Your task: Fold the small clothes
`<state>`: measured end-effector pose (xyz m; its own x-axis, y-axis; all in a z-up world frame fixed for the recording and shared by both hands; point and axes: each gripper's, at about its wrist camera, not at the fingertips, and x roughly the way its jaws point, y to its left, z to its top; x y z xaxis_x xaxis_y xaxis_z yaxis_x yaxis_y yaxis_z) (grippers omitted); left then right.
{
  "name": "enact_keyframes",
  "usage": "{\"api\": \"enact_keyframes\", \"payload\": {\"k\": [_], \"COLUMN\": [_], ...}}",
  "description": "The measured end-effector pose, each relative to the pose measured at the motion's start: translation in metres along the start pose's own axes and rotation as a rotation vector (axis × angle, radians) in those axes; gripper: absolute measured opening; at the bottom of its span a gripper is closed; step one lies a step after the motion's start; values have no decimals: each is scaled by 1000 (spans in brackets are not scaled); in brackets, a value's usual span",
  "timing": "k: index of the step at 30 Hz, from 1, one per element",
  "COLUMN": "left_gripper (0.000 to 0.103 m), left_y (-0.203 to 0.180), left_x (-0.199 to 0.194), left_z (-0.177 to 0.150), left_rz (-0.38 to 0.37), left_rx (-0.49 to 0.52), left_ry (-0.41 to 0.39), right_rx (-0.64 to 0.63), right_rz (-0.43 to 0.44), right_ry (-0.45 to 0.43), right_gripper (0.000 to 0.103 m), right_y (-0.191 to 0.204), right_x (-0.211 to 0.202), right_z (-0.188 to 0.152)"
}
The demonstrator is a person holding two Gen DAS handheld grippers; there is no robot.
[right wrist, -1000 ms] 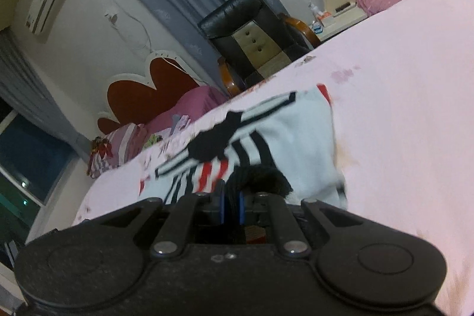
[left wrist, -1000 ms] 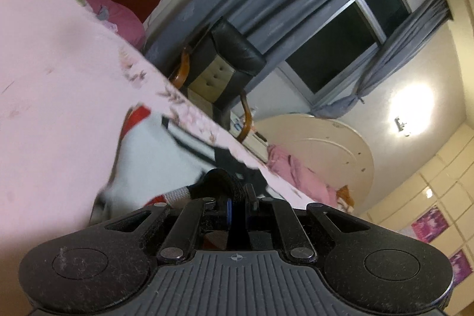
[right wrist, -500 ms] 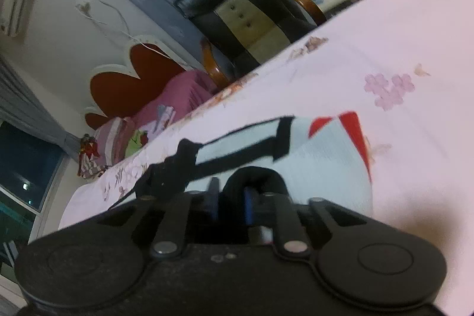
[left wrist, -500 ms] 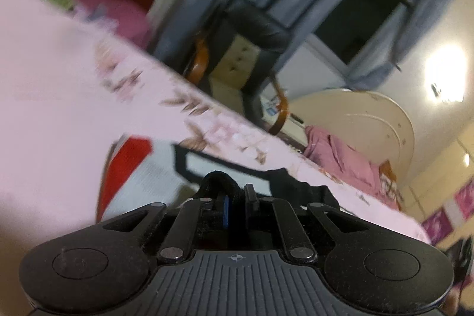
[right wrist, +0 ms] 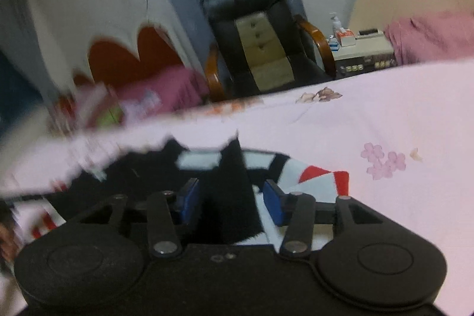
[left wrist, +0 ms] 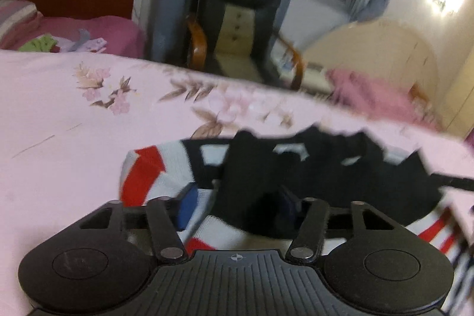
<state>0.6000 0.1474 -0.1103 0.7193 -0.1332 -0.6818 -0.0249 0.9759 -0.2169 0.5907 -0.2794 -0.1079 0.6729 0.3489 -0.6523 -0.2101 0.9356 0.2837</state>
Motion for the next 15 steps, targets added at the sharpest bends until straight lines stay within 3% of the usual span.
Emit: {"api": "enact_keyframes", "payload": {"k": [3,4,5,8,11,13,15], "left_gripper": [11,4,4,4,4,4,4], "left_y": [-5,-4,-6,-11,-10,-7,-6], "left_x": [-4,-7,-10,-29,-36,-27,-9], "left_z": [-6,-7,-6,-6,1,7,7], "left_rz": [49,44,57,70,104,122,148], "left_rx": [20,6,4,25,16,2,18], "left_ry": [-43,-67,-89,-219,-292,-260,-195], "right_rx": [-155,-197,-223,-238,-235,-230,-211], "right_rz": [-89,-109,-122,-164,-186,-213,-237], "right_ry": [25,17,10,-78,-170,-163,-100], "right_gripper": [35,21,6,5,5,5,5], "right_y": [25,32,37,42,40,35,27], "right_x": [15,16,17,6,-5,1,17], "right_z": [-5,-7,-9,-3,3,7,5]}}
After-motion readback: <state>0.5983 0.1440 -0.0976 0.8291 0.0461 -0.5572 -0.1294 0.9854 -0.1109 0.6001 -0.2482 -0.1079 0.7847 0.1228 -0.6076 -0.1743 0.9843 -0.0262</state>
